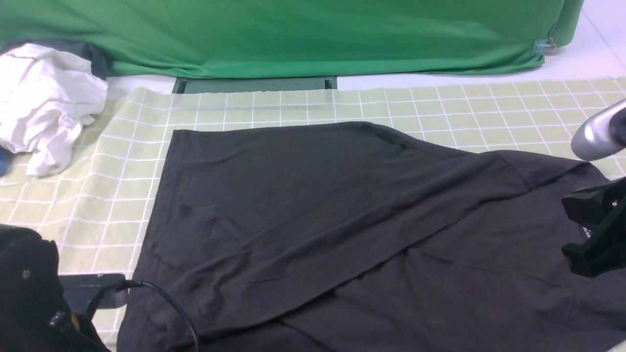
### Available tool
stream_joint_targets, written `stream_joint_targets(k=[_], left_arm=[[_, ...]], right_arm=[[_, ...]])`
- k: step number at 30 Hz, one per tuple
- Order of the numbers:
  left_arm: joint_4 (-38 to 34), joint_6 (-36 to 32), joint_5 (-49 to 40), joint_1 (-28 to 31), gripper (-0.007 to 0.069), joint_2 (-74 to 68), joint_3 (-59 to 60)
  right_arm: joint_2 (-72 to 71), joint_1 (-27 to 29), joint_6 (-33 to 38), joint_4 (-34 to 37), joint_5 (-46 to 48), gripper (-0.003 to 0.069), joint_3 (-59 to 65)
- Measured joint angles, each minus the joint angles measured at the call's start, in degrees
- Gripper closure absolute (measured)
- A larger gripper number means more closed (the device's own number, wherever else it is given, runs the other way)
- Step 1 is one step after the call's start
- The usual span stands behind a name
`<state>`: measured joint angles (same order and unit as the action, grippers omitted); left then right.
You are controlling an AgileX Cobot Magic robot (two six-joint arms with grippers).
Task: Fold a long-sleeved shirt over a green coffee tablecloth.
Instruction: 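Grasp the near edge of the shirt at its hem and shoulder corners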
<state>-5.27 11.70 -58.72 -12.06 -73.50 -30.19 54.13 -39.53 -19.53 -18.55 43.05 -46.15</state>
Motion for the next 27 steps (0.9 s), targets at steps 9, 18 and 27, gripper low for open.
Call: stream_joint_targets(k=[9,18,27], left_arm=[[-1.20,0.72,3.53,0.00,0.0195,-9.11,0.04],[-2.91,-0.36,4.11,0.00,0.0579,-9.73,-0.45],[5.28,-1.26,-3.12,0.00,0.0608,-6.23,-6.75]], right_arm=[[0.00,0.00,-0.07,0.38,-0.04,0.0592,0.00],[0.00,0.00,1.57,1.49,0.35,0.0589,0.00],[3.48,0.00,18.54,11.14,17.32,0.0578,-4.48]])
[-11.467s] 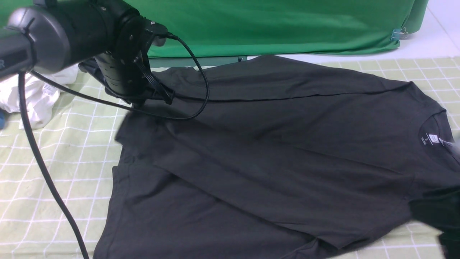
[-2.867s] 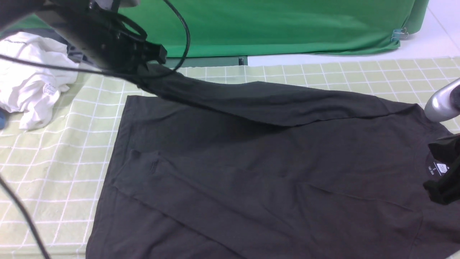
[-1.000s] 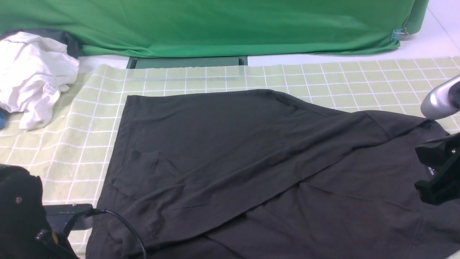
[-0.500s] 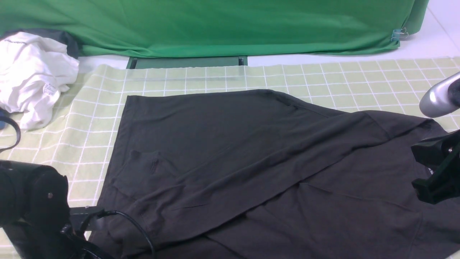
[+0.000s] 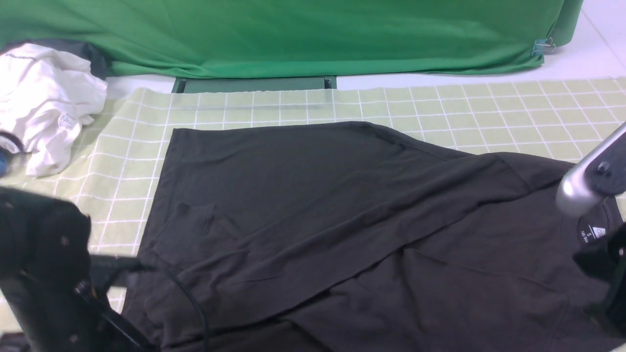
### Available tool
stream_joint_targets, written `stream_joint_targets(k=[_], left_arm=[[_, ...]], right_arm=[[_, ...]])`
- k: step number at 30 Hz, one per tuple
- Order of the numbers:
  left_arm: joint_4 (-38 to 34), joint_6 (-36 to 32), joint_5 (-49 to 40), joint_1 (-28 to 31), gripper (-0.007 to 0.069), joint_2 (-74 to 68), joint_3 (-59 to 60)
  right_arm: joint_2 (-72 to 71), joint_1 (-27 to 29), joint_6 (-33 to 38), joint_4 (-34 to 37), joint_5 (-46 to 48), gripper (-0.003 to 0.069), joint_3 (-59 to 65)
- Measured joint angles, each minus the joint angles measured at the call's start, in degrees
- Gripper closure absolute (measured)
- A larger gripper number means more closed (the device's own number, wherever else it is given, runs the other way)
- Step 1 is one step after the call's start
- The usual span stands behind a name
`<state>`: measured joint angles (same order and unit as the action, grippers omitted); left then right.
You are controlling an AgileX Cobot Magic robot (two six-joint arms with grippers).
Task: Fold a long-sleeved shirt over a green coffee tablecloth.
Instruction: 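Grasp the near edge of the shirt at its hem and shoulder corners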
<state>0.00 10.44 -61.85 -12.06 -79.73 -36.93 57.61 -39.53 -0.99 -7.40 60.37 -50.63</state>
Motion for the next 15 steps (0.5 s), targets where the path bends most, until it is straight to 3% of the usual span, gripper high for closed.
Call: stream_joint_targets(k=[7,12,15], left_arm=[[1.01,0.55,-5.44,0.00,0.0608,11.13,-2.87],[0.40,1.05,-6.90,0.00,0.0608,14.84,-2.87],[-1.30,1.17,-7.26,0.00,0.0608,15.77,-2.87]], right_arm=[[6.49,0.00,5.48,9.57,2.91,0.0520,-1.00],[10.60,-2.77,9.49,15.38,-0.75,0.0381,2.05],[14.66,-7.59,10.50,15.49,-7.18,0.0221,6.97]])
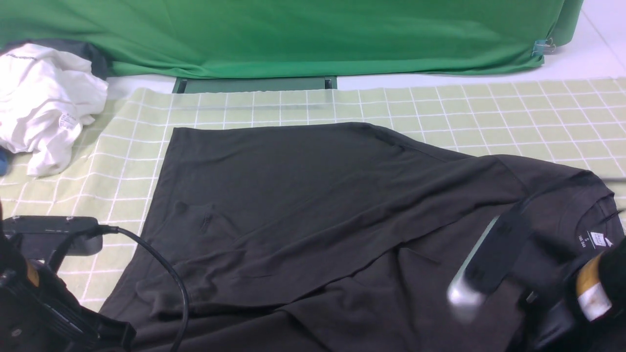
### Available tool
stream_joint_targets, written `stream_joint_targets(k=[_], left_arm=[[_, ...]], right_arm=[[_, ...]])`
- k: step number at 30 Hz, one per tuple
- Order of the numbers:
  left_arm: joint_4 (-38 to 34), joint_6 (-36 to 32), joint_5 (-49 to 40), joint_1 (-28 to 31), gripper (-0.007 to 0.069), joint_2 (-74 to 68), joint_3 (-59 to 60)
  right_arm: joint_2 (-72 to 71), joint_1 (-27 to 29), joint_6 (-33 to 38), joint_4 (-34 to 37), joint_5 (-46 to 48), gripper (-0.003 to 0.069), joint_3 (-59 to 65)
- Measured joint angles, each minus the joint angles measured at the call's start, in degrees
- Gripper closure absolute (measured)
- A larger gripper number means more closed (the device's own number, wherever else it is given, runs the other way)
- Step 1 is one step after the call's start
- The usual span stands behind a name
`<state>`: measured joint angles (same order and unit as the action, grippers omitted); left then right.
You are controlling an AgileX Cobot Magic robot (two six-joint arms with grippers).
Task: Fold a long-sleeved shirt over a green coffee tablecloth.
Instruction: 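Grasp the near edge of the shirt at its hem and shoulder corners, then fold the black garment in half by bringing its near edge over to the far edge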
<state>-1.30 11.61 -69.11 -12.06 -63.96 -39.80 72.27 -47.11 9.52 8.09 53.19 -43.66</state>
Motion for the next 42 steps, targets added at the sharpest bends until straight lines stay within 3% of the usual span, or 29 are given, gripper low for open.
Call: stream_joint_targets(k=[4,8,14,17,21,23,31,35,42], left_arm=[[-0.27,0.12,0.00,0.00,0.0608,0.02,0.00],[-0.27,0.17,0.00,0.00,0.0608,0.02,0.00],[-0.27,0.17,0.00,0.00,0.0608,0.02,0.00],[-0.27,0.23,0.00,0.00,0.0608,0.02,0.00],[-1.02,0.23,0.00,0.00,0.0608,0.24,0.00],[-2.19,0.18,0.05,0.00,0.0608,1.02,0.00],[-9.66,0.18,-0.41,0.00,0.0608,5.00,0.05],[-7.98,0.77,-0.62,0.00,0.0608,4.83,-0.16],[-2.74,3.61,-0.56,0.00,0.0608,-0.35,-11.14]], right_arm=[[5.06,-3.76,-0.08,-0.32,-6.69,0.0132,4.37],[10.65,-4.94,-2.15,-1.45,-11.58,0.0113,5.65],[16.43,-4.94,-9.52,-8.93,-13.07,0.0112,5.57],[16.84,-5.36,-9.52,-9.34,-13.10,0.0238,5.37],[16.31,-5.37,-10.27,-11.46,-12.35,0.0572,5.37],[14.85,-5.43,-10.71,-11.26,-10.85,0.0618,5.43],[0.51,-5.43,-10.72,-11.28,-1.17,0.0629,5.43],[-3.99,-5.43,-10.67,-11.51,0.69,0.0630,5.43],[-5.43,-3.01,-13.18,-19.44,1.00,0.0630,0.10]])
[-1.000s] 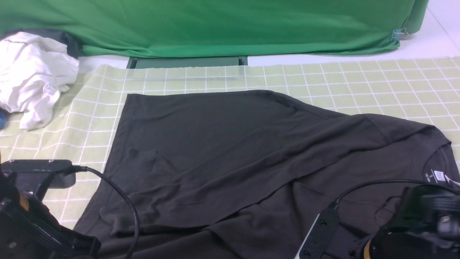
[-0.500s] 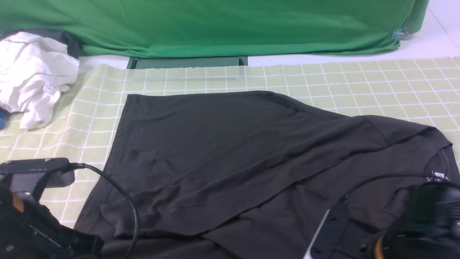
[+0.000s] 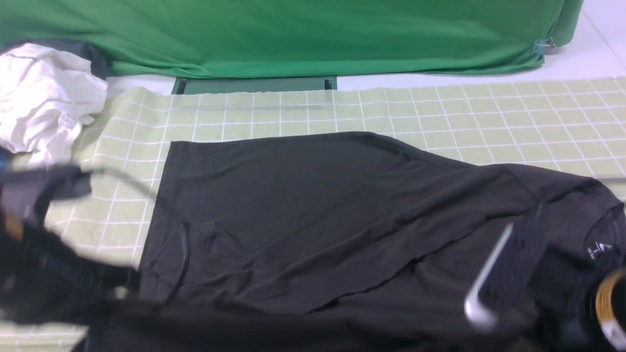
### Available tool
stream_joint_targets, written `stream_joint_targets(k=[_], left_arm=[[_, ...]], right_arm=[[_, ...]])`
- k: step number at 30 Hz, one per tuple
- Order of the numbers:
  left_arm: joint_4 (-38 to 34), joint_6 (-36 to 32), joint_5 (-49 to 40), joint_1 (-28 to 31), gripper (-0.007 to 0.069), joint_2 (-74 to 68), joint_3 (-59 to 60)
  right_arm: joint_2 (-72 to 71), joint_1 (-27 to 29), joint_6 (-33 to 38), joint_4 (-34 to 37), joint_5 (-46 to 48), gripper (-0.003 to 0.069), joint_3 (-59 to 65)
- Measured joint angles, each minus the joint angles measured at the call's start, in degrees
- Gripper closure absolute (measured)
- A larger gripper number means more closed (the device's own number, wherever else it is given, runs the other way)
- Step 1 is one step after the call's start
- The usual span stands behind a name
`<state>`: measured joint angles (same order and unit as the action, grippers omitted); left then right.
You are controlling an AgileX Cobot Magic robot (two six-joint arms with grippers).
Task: Fold a long-sleeved shirt over a green coffee tablecloth.
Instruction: 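Fold the black garment in half by bringing its near edge over to the far edge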
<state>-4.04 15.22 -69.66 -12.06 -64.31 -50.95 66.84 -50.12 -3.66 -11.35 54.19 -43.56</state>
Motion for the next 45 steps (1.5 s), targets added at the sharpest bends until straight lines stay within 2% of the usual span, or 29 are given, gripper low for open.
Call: stream_joint_targets(k=[7,13,19,26,35,40,45], left_arm=[[1.41,0.04,3.87,0.00,0.0608,-13.37,-13.33],[2.53,-0.17,4.77,0.13,0.0608,-25.91,-24.83],[2.54,-0.42,3.06,4.71,0.0608,-38.42,-36.89],[2.02,-0.81,2.51,9.36,0.0608,-48.40,-46.23],[0.68,-0.81,4.18,11.87,0.0604,-54.70,-48.46],[0.98,-0.81,8.20,11.87,0.0555,-55.49,-48.48],[3.26,-0.81,11.02,11.87,0.0437,-55.49,-49.91]], right_arm=[[5.72,12.70,8.58,-0.24,-2.38,0.0631,-9.96],[14.14,19.89,14.73,1.80,-2.93,0.0631,-18.87],[25.72,23.54,16.94,2.20,-3.05,0.0631,-29.33],[38.63,25.10,17.92,2.59,-5.48,0.0631,-41.24],[52.40,25.16,17.74,2.70,-6.68,0.0624,-52.25],[54.29,25.27,16.69,2.64,-10.67,0.0545,-52.55],[54.31,25.27,11.85,1.32,-14.81,0.0386,-53.27]])
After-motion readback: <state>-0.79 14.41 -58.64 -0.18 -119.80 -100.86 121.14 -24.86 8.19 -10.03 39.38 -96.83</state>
